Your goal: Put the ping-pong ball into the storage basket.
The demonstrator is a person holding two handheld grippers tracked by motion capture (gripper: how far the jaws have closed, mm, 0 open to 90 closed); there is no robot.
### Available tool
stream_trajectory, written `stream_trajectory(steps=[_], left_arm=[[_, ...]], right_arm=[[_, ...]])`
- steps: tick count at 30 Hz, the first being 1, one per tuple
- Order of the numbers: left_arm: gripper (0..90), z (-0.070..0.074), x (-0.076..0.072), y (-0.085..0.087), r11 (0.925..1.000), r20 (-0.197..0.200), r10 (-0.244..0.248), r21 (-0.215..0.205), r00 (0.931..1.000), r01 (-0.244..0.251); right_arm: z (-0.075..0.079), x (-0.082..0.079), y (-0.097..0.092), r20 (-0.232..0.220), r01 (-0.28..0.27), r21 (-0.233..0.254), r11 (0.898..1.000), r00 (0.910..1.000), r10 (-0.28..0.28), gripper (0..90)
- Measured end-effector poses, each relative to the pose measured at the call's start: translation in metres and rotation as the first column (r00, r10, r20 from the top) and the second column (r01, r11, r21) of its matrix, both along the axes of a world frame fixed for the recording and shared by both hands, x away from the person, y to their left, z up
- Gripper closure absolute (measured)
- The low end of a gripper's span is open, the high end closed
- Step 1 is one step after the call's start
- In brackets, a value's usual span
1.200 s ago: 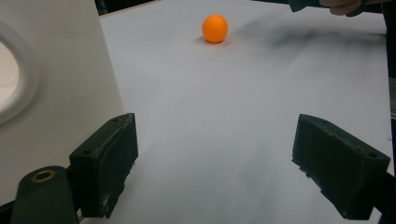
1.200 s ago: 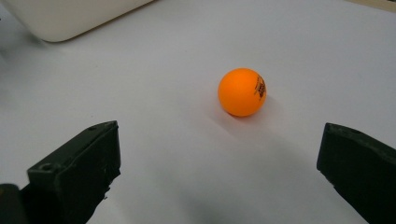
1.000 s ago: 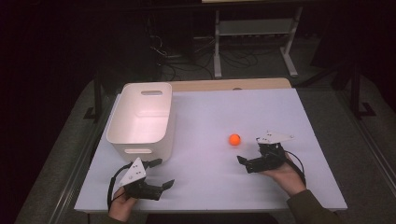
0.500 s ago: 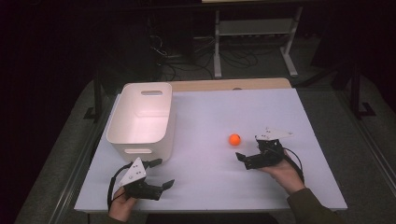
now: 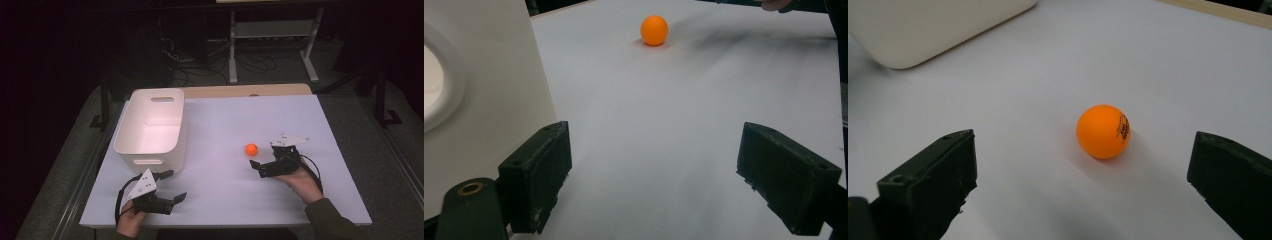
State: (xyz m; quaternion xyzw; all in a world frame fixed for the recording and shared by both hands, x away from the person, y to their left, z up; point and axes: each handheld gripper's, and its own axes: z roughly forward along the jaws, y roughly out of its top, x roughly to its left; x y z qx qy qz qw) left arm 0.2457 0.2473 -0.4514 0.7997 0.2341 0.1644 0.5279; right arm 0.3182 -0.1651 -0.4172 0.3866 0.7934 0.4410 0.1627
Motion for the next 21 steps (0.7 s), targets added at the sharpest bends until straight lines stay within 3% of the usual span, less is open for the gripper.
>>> stream_trajectory(steps=[21], left_arm=[[14.1,0.0000,0.0001,-0.0002,1.0000,-0.001,0.000,0.003,1.0000,0.000]], right_arm=[[0.0080,0.0104,0.0023,0.009,0.007,0.026,1.000,0.9999,-0.007,0.0]])
